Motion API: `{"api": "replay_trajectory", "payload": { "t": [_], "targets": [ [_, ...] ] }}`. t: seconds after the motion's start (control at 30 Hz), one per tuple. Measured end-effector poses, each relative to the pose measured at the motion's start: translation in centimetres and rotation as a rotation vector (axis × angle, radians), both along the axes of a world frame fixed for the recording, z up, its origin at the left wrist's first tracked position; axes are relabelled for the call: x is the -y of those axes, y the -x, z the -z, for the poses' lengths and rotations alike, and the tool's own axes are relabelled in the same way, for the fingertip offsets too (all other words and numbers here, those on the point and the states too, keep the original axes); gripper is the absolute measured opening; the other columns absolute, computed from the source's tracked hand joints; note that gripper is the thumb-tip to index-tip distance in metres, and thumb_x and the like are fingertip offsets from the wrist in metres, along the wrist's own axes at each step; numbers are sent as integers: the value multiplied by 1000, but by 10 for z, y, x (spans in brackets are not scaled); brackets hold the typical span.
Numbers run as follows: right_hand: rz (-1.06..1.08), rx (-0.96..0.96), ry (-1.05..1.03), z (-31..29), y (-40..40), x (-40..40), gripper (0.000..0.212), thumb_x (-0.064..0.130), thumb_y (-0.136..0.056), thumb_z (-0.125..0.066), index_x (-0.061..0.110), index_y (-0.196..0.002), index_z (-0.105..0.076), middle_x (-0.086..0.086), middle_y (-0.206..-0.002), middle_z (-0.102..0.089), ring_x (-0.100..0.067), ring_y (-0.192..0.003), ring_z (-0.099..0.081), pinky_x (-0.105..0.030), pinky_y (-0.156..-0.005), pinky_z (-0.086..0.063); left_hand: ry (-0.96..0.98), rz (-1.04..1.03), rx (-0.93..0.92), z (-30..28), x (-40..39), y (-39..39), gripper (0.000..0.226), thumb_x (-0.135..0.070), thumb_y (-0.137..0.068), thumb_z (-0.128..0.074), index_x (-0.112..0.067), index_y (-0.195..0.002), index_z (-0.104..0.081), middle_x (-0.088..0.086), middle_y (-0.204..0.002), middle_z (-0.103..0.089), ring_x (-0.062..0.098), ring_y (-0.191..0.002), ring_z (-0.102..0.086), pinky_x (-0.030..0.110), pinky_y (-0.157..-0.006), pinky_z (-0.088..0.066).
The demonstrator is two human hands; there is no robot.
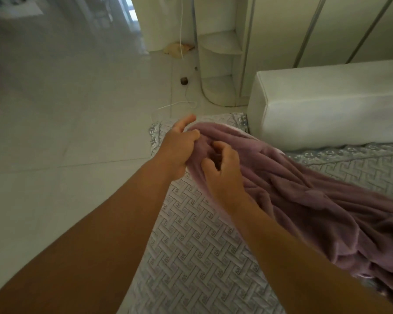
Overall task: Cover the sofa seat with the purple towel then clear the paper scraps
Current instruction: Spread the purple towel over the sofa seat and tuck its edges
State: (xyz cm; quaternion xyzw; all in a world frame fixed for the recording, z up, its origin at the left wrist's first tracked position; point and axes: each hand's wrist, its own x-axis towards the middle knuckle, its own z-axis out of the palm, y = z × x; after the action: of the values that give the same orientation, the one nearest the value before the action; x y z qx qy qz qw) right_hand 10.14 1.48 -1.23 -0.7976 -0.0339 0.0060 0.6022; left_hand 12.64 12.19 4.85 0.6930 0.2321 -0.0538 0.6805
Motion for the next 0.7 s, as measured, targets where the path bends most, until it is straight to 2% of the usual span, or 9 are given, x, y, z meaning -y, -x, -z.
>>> {"api": "replay_trajectory", "payload": {
  "t": [0.1, 0.2, 0.3, 0.4, 0.47, 0.5, 0.57, 0.6, 0.7],
  "targets": [
    [-81, 17, 94, 1, 13, -11, 42, 32, -76, -56, 26, -115, -45, 7, -101, -56, -5, -83, -57, -25, -67, -50, -23, -34, -41, 0, -4, 4, 45, -8, -85, -51, -36, -119, -56, 9, -122, -59, 25, -107, -60, 45, -91, -53],
    [-156, -80, 159, 6, 28, -19, 10, 24, -80, -48, 28, -90, -48, 13, -70, -53, -3, -58, -50, -22, -52, -39, -145, 43, -172, 11, -6, 15, 50, -12, -81, -59, -28, -128, -50, 9, -120, -58, 20, -97, -61, 37, -82, -55],
    [-305, -285, 222, 11, 54, -20, 15, 18, -79, -47, 33, -78, -47, 8, -66, -60, -7, -58, -59, -25, -51, -47, -393, 201, -348, 25, -17, 32, 44, -21, -86, -61, -11, -128, -51, 9, -117, -59, 20, -97, -57, 33, -83, -51],
    [-548, -469, 192, 20, 86, -24, 19, 13, -74, -44, 26, -79, -57, 2, -63, -65, -13, -58, -64, -39, -60, -58, -588, 398, -428, 47, -24, 50, 37, -21, -86, -61, -5, -120, -58, 7, -103, -57, 21, -95, -54, 31, -83, -46],
    [-703, -624, 104, 25, 107, -32, 29, 11, -77, -43, 33, -81, -62, 7, -58, -63, -6, -52, -58, -26, -53, -54, -548, 437, -435, 65, -25, 59, 41, -22, -86, -62, -9, -125, -56, 8, -117, -57, 22, -106, -55, 32, -91, -45],
    [-748, -671, 115, 30, 117, -38, 32, 11, -79, -44, 39, -81, -62, 6, -64, -66, -4, -55, -58, -22, -54, -50, -515, 450, -432, 74, -25, 64, 43, -23, -87, -62, -13, -127, -54, 7, -124, -56, 21, -107, -55, 31, -89, -46],
    [-793, -698, 208, 42, 131, -45, 38, 12, -80, -45, 46, -72, -60, 5, -72, -69, -4, -61, -59, -19, -57, -47, -482, 484, -414, 93, -22, 71, 42, -23, -87, -60, -18, -129, -53, 4, -125, -55, 14, -93, -58, 24, -74, -47],
    [-783, -721, 217, 47, 136, -47, 42, 10, -79, -44, 47, -65, -60, 9, -67, -65, -1, -58, -57, -16, -54, -45, -487, 514, -410, 102, -20, 74, 42, -22, -87, -58, -19, -129, -52, 3, -124, -55, 14, -90, -59, 23, -70, -46],
    [-666, -705, 192, 60, 147, -53, 41, 5, -82, -43, 35, -57, -55, 18, -51, -54, 5, -51, -52, -9, -49, -40, -659, 696, -474, 127, -18, 89, 45, -27, -87, -57, -18, -130, -49, 4, -128, -54, 21, -106, -57, 26, -77, -43]
  ]
}}
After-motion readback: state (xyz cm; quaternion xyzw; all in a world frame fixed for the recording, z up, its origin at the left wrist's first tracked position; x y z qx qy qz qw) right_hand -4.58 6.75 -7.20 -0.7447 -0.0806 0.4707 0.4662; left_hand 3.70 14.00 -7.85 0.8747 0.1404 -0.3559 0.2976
